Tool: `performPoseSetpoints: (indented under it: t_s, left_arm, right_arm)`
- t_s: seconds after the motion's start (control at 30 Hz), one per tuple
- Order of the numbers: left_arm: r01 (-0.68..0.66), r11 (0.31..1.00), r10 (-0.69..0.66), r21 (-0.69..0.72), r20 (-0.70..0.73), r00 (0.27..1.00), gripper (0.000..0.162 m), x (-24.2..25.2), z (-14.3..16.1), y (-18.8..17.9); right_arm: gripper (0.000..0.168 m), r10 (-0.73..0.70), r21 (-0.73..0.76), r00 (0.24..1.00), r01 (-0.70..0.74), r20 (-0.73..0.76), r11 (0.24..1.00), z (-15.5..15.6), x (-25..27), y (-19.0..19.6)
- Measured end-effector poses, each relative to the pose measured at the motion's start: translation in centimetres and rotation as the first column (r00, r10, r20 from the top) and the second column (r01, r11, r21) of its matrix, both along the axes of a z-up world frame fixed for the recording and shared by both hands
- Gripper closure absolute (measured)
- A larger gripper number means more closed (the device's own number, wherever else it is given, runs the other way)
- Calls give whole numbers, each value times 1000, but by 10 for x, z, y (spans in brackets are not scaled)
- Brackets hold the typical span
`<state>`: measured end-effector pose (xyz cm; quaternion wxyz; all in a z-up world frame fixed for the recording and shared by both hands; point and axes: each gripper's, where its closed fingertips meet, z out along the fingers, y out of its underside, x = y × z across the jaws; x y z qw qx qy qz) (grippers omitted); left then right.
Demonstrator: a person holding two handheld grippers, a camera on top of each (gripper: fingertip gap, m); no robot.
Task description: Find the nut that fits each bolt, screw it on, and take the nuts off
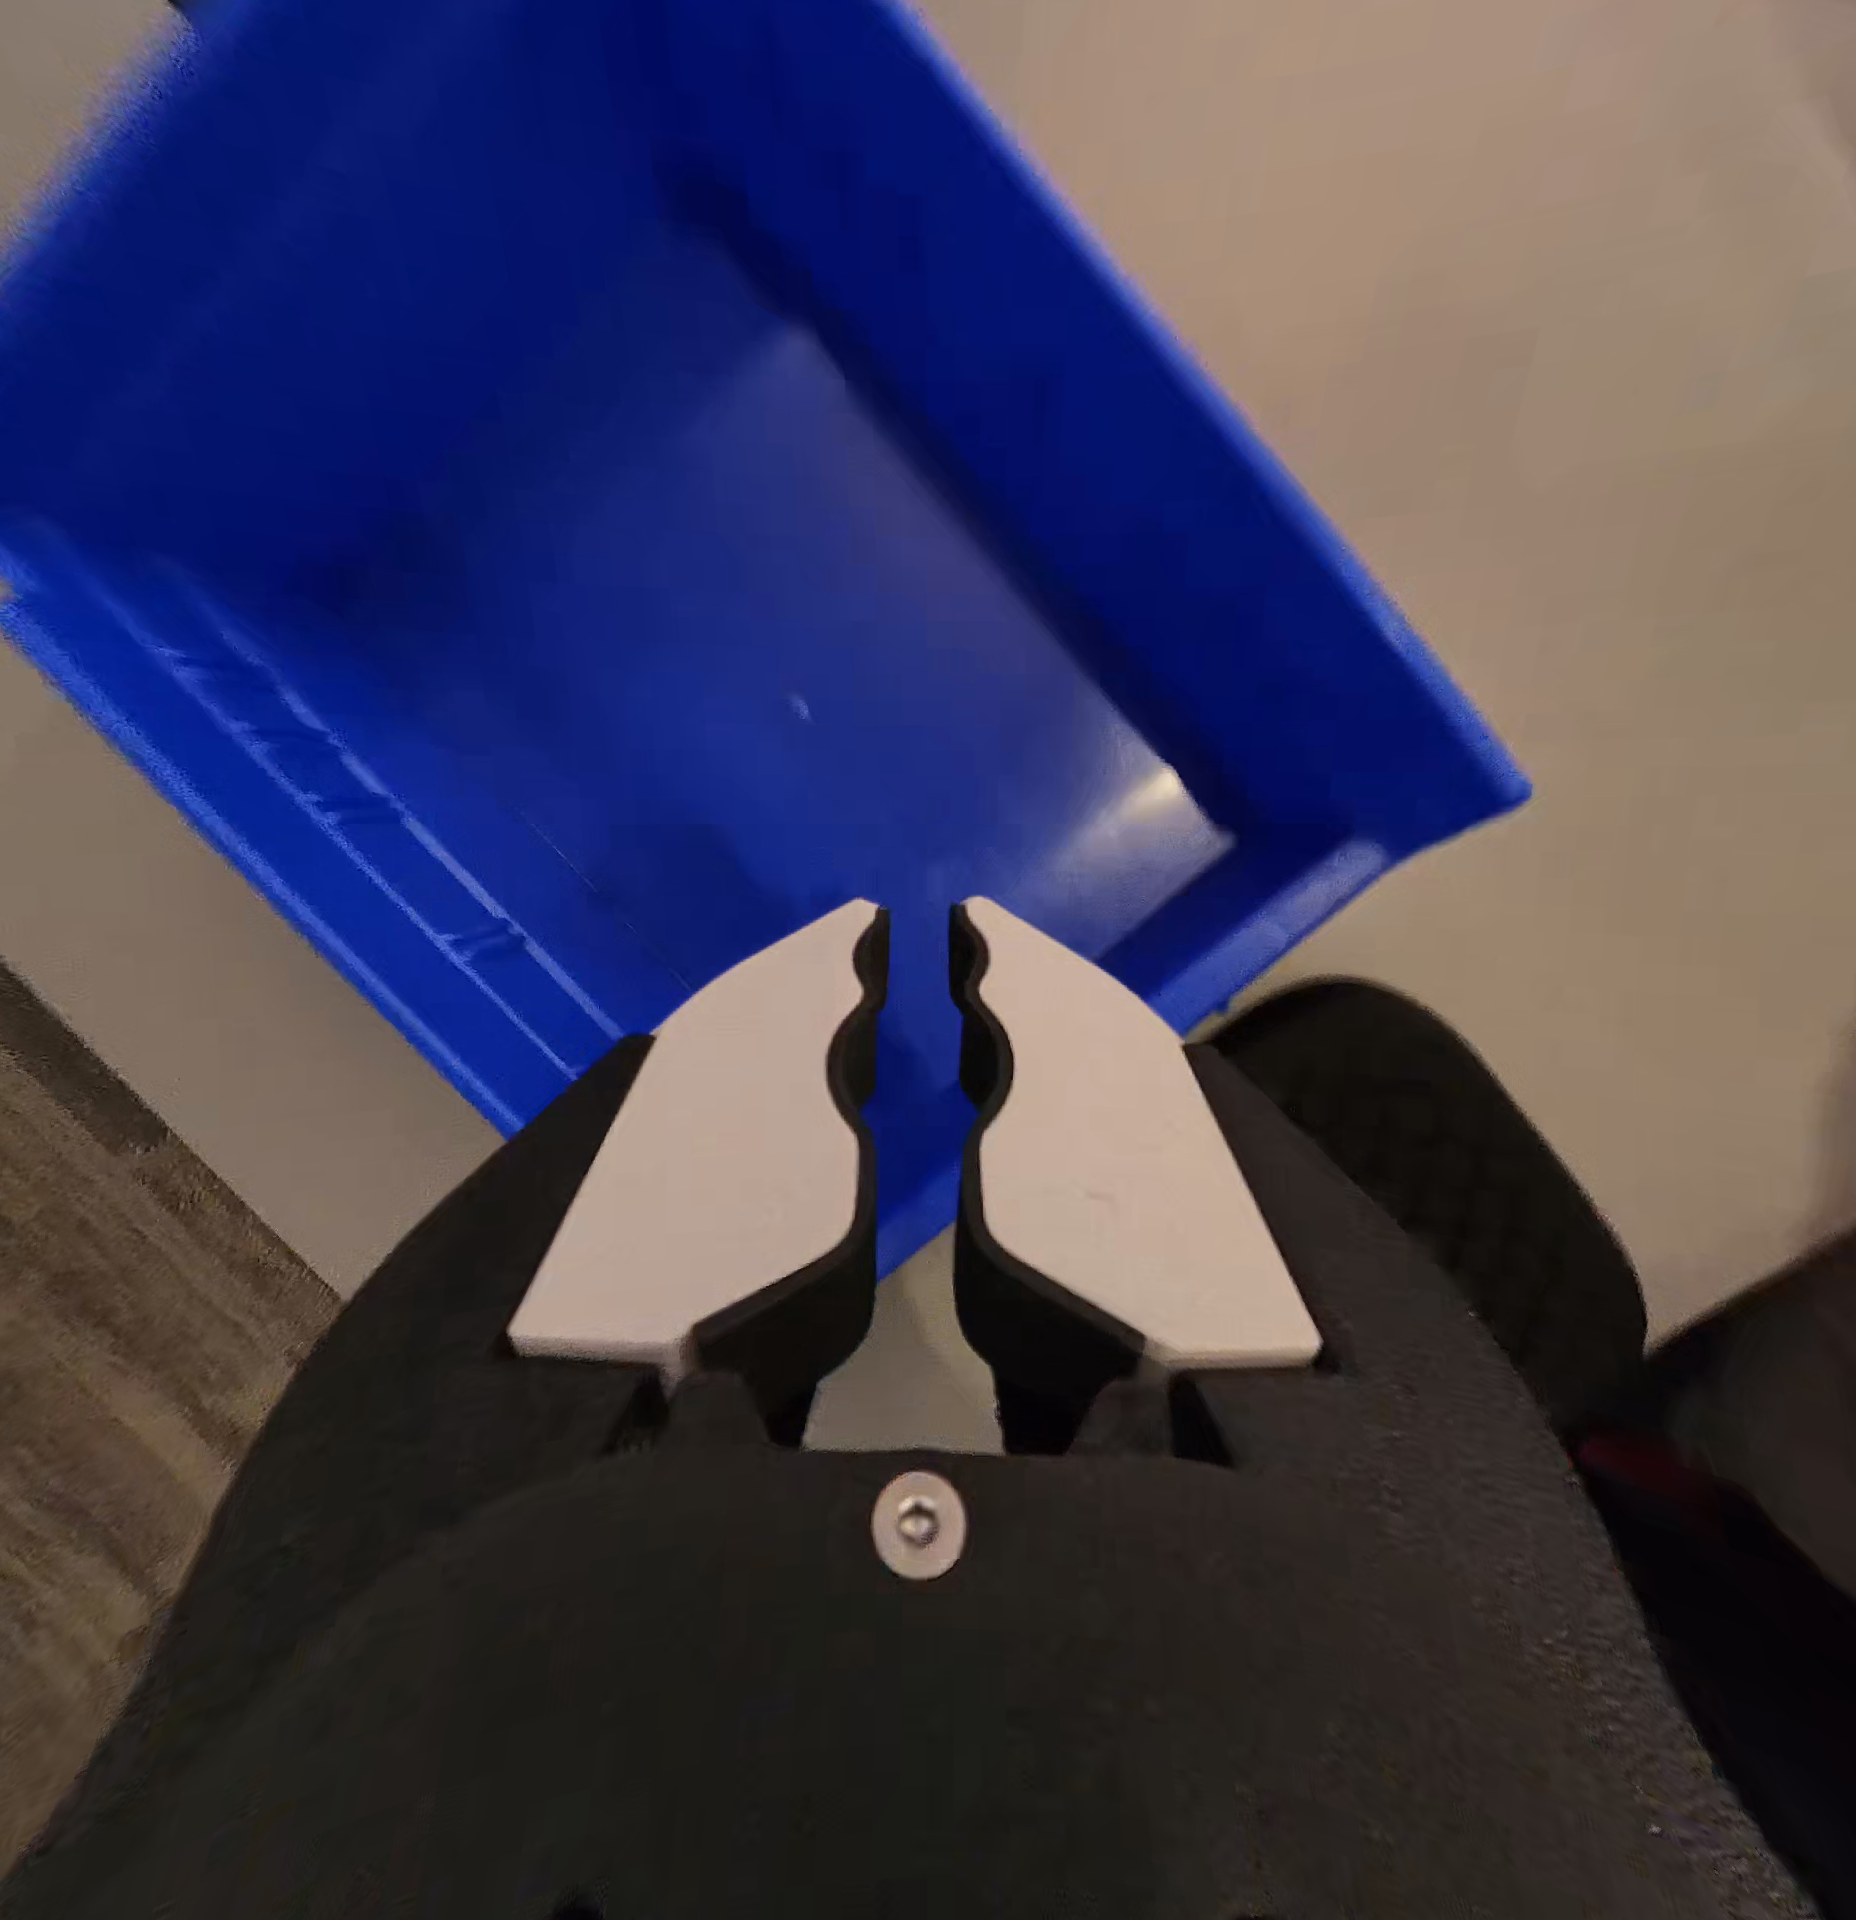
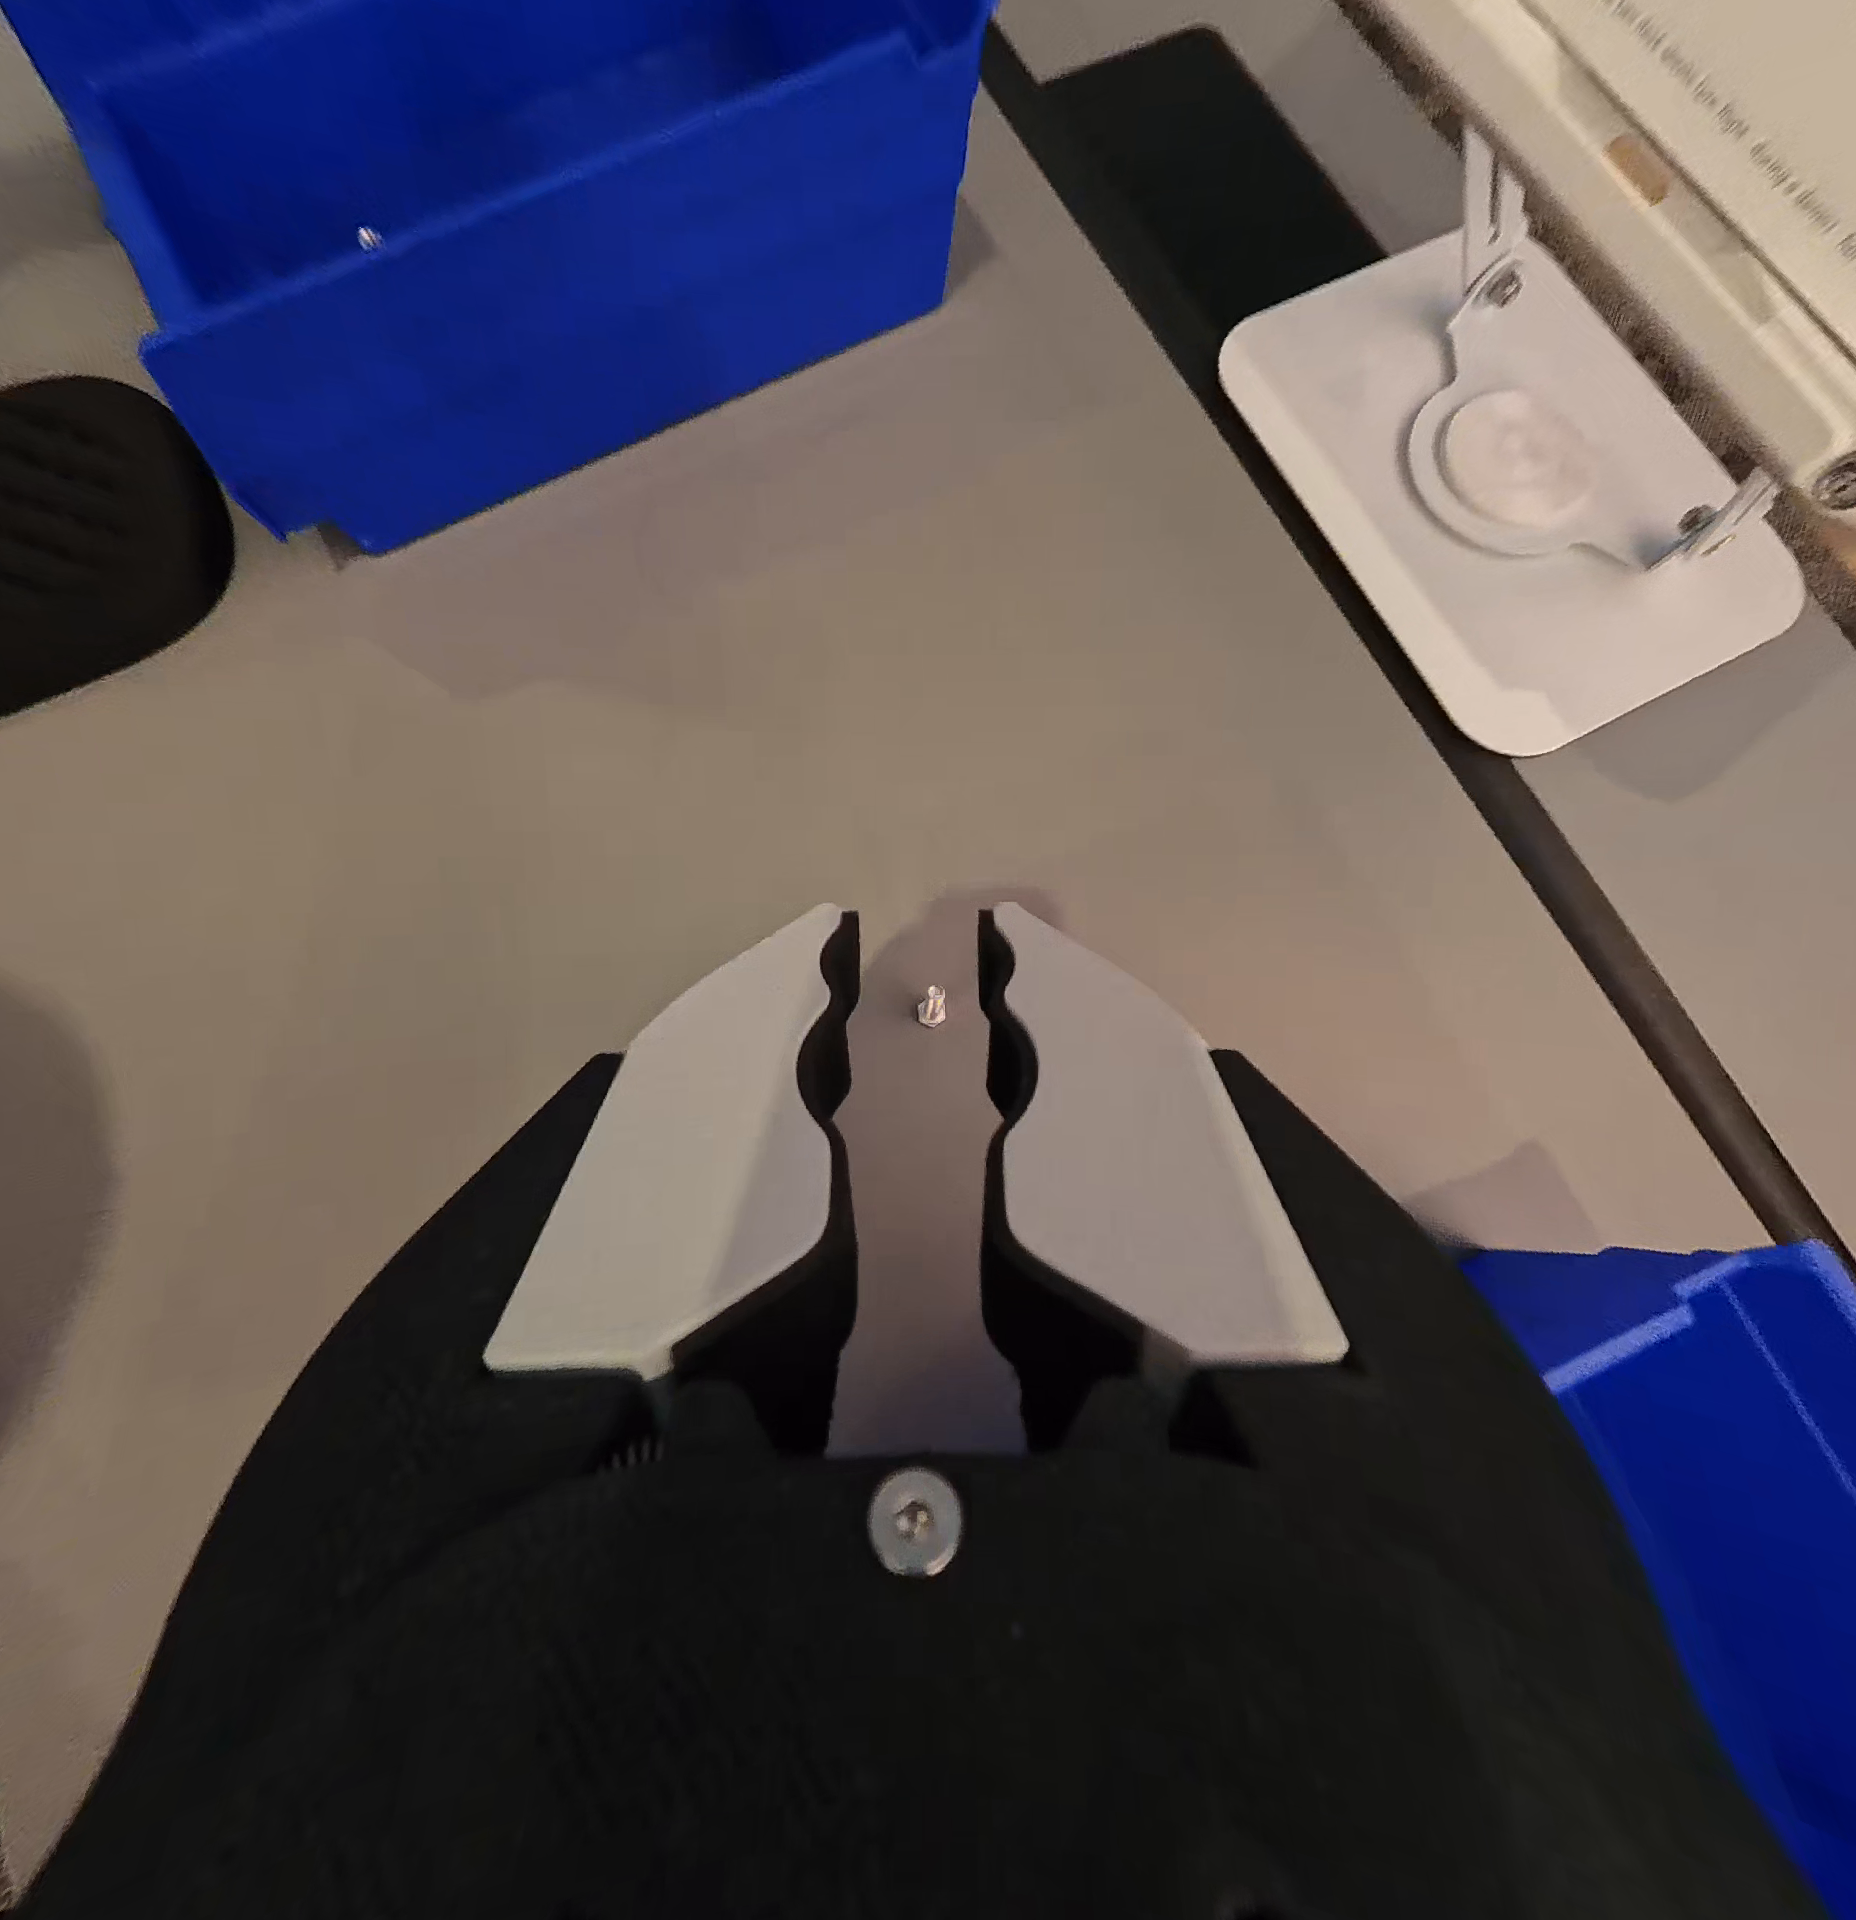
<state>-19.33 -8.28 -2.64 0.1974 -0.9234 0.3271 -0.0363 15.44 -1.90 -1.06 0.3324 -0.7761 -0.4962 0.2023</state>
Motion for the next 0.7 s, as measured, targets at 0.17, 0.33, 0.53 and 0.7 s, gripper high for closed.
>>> performPoseSetpoints:
  t_s: [0.17, 0.33, 0.53, 0.7]
  left_arm:
    - [202, 967, -226, -158, -150, 963, 145, -16, -43, -7]
    - [261, 926, -329, -271, -247, 912, 146, -28, -76, -10]
    - [311, 880, -449, -359, -417, 790, 147, -50, -103, -13]
    - [357, 870, -480, -339, -421, 770, 145, -46, -114, -9]
  right_arm:
    - [145, -11, 31, 999, 13, -40, 999, 16, 12, -1]
    - [145, -16, 52, 998, 19, -56, 998, 24, 17, 0]
    - [145, -13, 60, 999, 16, -52, 998, 24, 20, 0]
    - [145, -16, 46, 999, 18, -43, 999, 21, 21, 1]
